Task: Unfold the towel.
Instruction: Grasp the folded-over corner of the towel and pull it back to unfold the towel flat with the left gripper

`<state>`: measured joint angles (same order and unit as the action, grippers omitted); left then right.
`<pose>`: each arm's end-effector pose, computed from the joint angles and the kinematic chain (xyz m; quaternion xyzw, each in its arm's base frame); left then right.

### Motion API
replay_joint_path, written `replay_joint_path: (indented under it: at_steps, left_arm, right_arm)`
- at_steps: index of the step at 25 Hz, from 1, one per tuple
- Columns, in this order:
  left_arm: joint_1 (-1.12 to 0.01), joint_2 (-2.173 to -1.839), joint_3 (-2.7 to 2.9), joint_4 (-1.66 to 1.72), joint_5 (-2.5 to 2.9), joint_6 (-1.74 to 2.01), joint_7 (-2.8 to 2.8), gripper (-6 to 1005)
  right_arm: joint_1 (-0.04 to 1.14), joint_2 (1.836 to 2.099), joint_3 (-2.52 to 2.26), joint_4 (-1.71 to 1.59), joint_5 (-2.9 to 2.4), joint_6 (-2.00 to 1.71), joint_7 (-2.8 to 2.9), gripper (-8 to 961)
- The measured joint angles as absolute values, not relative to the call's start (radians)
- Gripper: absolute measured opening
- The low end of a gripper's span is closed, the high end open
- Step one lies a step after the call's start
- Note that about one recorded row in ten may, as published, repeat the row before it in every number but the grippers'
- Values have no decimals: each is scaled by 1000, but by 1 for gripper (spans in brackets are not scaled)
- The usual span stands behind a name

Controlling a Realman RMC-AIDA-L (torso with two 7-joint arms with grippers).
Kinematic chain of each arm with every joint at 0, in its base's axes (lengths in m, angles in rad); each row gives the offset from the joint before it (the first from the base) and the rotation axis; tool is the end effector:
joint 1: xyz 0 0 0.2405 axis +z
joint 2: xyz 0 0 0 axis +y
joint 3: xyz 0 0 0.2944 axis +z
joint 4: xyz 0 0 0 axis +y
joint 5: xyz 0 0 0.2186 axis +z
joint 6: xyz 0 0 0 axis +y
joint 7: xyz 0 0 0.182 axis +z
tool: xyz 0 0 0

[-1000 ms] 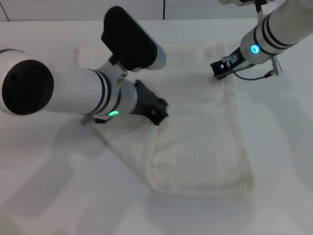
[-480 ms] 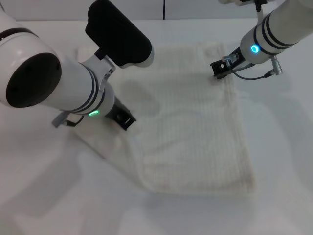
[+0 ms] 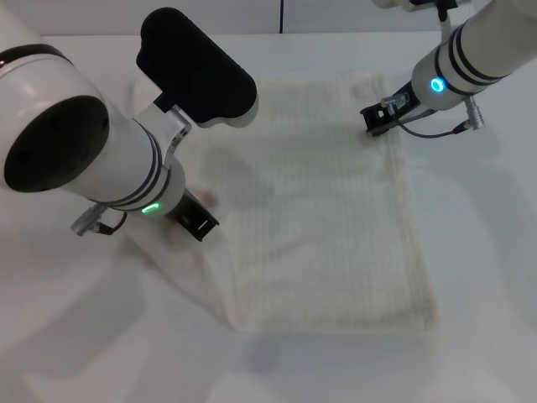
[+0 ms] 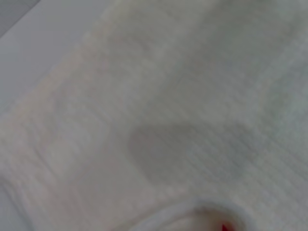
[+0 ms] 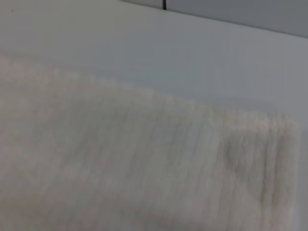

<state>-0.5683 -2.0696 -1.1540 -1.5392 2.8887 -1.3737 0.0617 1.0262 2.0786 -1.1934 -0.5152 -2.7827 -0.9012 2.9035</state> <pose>-0.1820 0.3645 -0.1111 -0.8939 -0.2397 0.2341 0.2979 0.2331 0.5050 -0.1005 -0.8073 0.4827 -0.1124 0.3204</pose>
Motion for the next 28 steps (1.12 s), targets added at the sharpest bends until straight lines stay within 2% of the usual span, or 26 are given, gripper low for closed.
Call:
replay_joint_path:
  at_steps: [11, 28]
  left_arm:
    - [-521, -2060, -1295, -1524, 2893, -1282, 81, 6]
    - [-427, -2064, -1288, -1660, 2891, -1375, 25, 12]
  right_arm:
    - [1026, 2078, -1189, -517, -2783, -906, 2888, 0]
    - [1027, 2079, -1193, -518, -2783, -901, 2888, 0]
